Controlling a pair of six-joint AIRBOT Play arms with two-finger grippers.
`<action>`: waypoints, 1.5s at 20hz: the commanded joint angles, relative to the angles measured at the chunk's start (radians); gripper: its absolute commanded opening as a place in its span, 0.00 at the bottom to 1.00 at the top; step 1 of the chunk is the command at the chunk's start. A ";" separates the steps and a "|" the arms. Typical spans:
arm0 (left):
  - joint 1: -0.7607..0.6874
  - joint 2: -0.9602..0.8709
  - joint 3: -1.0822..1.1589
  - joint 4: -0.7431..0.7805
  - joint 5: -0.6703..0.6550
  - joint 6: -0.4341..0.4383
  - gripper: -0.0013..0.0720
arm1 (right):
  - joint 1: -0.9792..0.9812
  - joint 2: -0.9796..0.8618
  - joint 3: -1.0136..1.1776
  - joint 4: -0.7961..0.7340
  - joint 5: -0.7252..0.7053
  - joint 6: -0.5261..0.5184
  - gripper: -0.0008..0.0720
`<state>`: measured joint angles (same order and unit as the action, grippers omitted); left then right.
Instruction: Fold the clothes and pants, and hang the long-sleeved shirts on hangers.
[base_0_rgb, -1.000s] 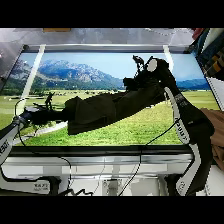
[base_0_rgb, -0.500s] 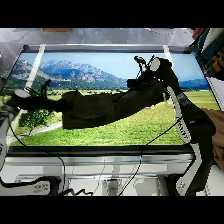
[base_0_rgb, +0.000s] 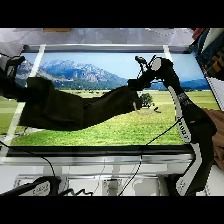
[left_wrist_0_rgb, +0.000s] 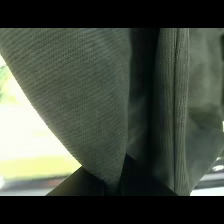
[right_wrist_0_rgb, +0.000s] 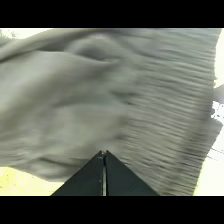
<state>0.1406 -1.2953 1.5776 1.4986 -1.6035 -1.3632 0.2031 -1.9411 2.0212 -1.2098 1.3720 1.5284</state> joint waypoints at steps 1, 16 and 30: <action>-0.049 0.005 0.024 0.144 -0.069 -0.047 0.05 | 0.000 0.000 0.000 0.006 -0.002 -0.001 0.04; -0.293 -0.006 0.138 0.147 0.310 -0.177 0.05 | 0.132 -0.003 -0.026 0.026 -0.175 -0.001 0.04; -0.172 -0.081 0.138 0.150 0.299 -0.314 0.05 | 0.426 -0.102 -0.026 0.185 -0.730 0.016 0.04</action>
<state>-0.0925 -1.3743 1.7153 1.6966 -1.3193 -1.5936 0.5648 -2.0132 1.9953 -1.0946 0.7727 1.5383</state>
